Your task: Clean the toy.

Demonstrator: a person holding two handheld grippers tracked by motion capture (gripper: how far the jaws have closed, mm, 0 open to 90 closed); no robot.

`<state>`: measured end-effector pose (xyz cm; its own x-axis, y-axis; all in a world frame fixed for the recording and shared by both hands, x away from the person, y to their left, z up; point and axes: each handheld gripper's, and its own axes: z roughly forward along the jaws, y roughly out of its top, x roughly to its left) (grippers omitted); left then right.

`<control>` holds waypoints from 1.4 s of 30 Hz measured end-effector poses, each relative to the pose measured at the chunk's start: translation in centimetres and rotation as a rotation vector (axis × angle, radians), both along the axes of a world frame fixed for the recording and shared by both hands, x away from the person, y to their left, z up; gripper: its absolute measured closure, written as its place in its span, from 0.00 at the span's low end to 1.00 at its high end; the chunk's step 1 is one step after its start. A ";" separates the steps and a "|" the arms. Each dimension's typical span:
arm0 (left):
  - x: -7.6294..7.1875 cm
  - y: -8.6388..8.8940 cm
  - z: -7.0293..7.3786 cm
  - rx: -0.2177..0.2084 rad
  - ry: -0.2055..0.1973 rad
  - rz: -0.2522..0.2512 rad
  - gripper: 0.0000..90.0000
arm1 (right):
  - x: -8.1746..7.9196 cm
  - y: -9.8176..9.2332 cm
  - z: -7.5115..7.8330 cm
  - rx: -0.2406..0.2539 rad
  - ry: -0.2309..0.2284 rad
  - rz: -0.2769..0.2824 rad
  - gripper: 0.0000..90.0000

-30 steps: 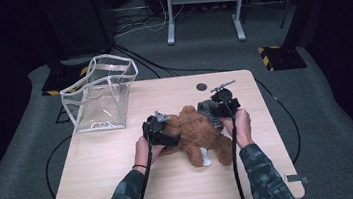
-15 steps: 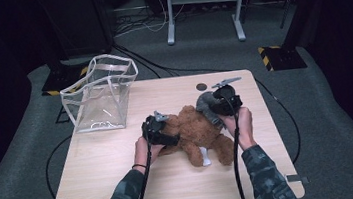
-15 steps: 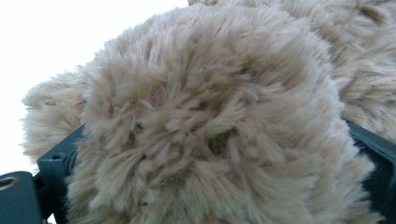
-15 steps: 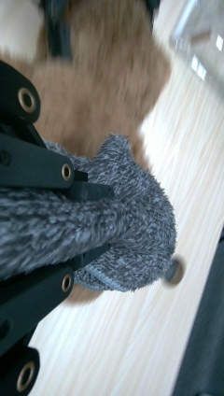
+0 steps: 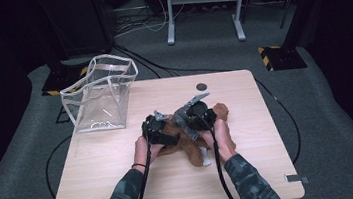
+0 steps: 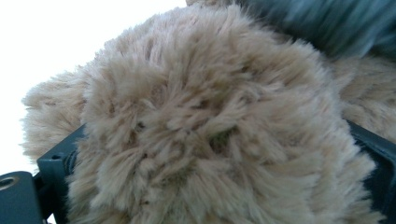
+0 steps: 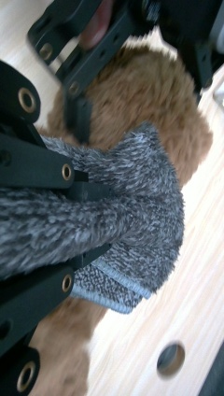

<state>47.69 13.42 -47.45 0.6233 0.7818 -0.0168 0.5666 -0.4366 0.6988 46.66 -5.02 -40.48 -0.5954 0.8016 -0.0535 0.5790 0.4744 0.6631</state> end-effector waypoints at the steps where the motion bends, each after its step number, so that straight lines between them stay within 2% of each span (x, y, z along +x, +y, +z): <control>1: 0.0 0.0 0.0 0.003 0.000 -0.003 0.04 | -0.1 -0.3 0.1 -0.009 -0.010 -0.013 0.86; 3: 0.0 0.0 0.0 0.003 -0.002 0.001 0.04 | -0.2 -1.4 0.3 -0.020 -0.018 -0.035 0.86; 10: 0.0 -0.2 0.0 -0.001 -0.008 -0.001 0.04 | -0.5 -5.5 0.2 0.027 -0.017 -0.106 0.86; 12: 0.0 -0.1 0.0 -0.002 -0.005 -0.002 0.04 | -0.6 -6.2 0.1 0.016 -0.023 -0.134 0.86; 14: 0.0 -0.1 0.0 -0.001 -0.006 -0.004 0.04 | -0.6 -6.6 0.1 0.000 -0.031 -0.152 0.86; 16: 0.0 -0.1 0.0 0.000 -0.006 -0.004 0.04 | -0.6 -7.5 -0.1 0.016 -0.020 -0.171 0.86; 18: 0.1 -0.1 0.0 -0.002 -0.006 -0.005 0.04 | -0.5 -8.1 -0.3 0.011 -0.020 -0.194 0.86; 24: 0.1 0.0 0.0 -0.006 -0.004 0.003 0.04 | -0.3 -9.1 -0.5 0.031 -0.003 -0.225 0.86; 27: 0.1 0.1 -0.1 -0.007 0.000 0.005 0.04 | -0.8 -8.5 0.9 0.068 -0.034 -0.218 0.86; 29: 0.1 0.1 -0.1 -0.007 -0.002 0.005 0.04 | -1.0 -7.4 1.9 0.094 -0.059 -0.176 0.86; 32: 0.1 0.0 -0.1 -0.007 -0.002 0.006 0.04 | -1.3 -4.8 2.7 0.093 -0.074 -0.097 0.86; 34: 0.1 0.0 -0.1 -0.003 -0.002 0.004 0.04 | -1.2 -3.0 2.6 0.086 -0.068 -0.051 0.86; 36: 0.1 -0.1 -0.1 -0.005 -0.003 0.011 0.04 | -0.9 -0.8 1.9 0.070 -0.049 0.004 0.86; 38: 0.1 0.0 -0.1 -0.004 0.002 0.008 0.04 | -0.5 0.8 0.9 0.039 -0.029 0.028 0.86; 39: 0.1 0.0 -0.1 -0.004 0.002 0.010 0.04 | -0.3 1.3 0.3 0.012 -0.029 0.039 0.86; 40: 0.1 0.0 -0.1 -0.006 0.003 0.010 0.04 | -0.3 1.5 -0.1 0.007 -0.030 0.032 0.86; 42: 0.1 0.0 -0.1 0.000 0.000 0.005 0.04 | -0.1 1.1 -0.7 0.028 -0.021 0.020 0.86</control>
